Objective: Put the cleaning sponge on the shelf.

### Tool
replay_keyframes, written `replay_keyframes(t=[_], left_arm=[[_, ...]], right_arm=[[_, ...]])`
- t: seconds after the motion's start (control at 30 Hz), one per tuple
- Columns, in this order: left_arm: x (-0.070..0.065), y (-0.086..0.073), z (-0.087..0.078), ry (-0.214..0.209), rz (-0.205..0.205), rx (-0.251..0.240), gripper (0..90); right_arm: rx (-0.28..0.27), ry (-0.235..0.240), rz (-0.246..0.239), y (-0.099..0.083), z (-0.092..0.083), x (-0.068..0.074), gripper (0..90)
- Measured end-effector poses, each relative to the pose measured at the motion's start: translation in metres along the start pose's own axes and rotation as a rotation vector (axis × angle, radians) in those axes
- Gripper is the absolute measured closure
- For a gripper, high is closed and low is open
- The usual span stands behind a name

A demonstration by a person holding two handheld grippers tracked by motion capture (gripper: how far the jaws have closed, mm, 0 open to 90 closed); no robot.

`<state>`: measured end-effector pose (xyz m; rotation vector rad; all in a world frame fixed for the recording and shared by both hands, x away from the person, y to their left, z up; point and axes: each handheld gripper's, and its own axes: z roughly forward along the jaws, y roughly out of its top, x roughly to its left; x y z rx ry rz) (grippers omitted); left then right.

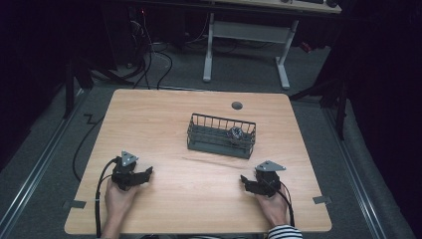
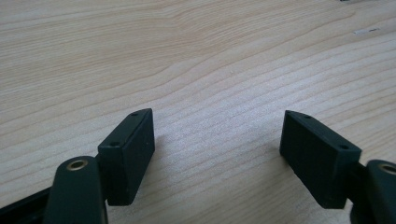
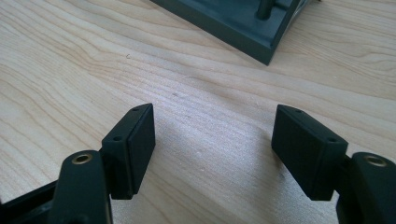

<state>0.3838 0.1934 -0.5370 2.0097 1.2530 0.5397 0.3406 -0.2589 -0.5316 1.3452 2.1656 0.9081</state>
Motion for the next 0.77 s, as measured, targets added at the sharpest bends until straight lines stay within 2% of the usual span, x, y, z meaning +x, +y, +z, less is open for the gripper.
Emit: replay_keyframes(t=[0.77], left_arm=[[-0.0002, -0.0001, -0.0001, -0.001, 0.003, 0.002, 26.3]], right_arm=[[0.002, -0.006, 0.005, -0.001, -0.001, 0.0017, 29.2]])
